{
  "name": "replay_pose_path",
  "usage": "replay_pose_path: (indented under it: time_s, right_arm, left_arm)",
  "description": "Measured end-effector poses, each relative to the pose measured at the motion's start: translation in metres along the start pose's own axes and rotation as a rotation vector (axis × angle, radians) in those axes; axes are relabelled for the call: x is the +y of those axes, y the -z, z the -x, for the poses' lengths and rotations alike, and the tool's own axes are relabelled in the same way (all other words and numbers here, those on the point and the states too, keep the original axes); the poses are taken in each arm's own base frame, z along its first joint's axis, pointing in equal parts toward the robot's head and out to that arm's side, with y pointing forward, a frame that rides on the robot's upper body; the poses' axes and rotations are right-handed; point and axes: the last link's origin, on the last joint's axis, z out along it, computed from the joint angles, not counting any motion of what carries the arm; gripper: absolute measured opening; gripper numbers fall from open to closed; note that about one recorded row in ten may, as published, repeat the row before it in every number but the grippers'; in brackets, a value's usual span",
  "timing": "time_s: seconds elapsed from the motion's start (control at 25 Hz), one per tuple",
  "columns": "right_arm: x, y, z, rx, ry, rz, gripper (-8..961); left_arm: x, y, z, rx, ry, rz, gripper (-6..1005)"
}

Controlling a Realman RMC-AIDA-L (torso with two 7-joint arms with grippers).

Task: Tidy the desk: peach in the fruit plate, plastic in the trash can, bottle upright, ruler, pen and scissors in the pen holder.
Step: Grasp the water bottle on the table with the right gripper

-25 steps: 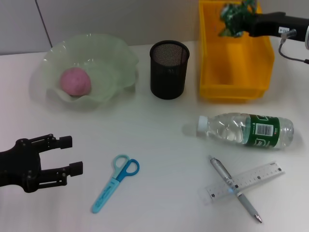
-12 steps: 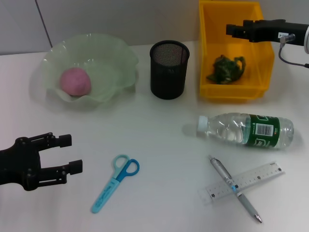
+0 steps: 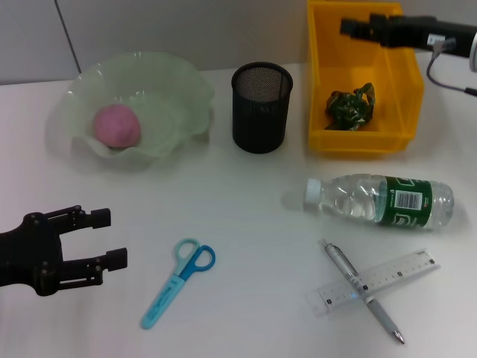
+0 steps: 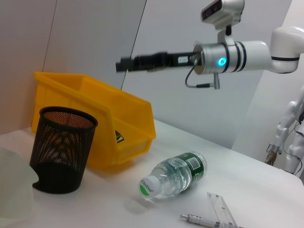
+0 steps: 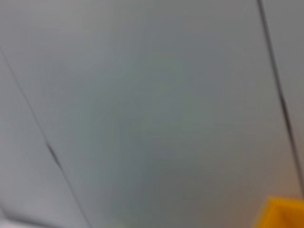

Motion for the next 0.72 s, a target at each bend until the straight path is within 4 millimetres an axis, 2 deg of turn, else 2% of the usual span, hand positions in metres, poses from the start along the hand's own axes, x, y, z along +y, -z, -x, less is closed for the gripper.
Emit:
replay_pose_path:
  time_s: [0.04, 0.16, 0.28, 0.52, 0.72]
  right_arm:
    - [0.007, 0.006, 0.008, -0.059, -0.026, 0.075, 710]
    - [0.018, 0.014, 0.016, -0.099, -0.028, 0.179, 710]
    - [0.033, 0.026, 0.021, -0.074, 0.018, 0.326, 710]
    - [0.046, 0.043, 0.02, 0.186, 0.192, 0.475, 711]
    - [0.055, 0.043, 0.02, 0.5, 0.353, 0.498, 711]
  left_arm:
    - [0.0, 0.0, 0.0, 0.0, 0.0, 0.0, 811]
    - [0.0, 0.0, 0.0, 0.0, 0.0, 0.001, 811]
    - [0.0, 0.0, -0.001, 0.0, -0.004, 0.002, 811]
    - [0.0, 0.0, -0.001, 0.0, -0.007, 0.002, 810]
    - [-0.001, -0.003, -0.003, 0.003, -0.006, 0.006, 810]
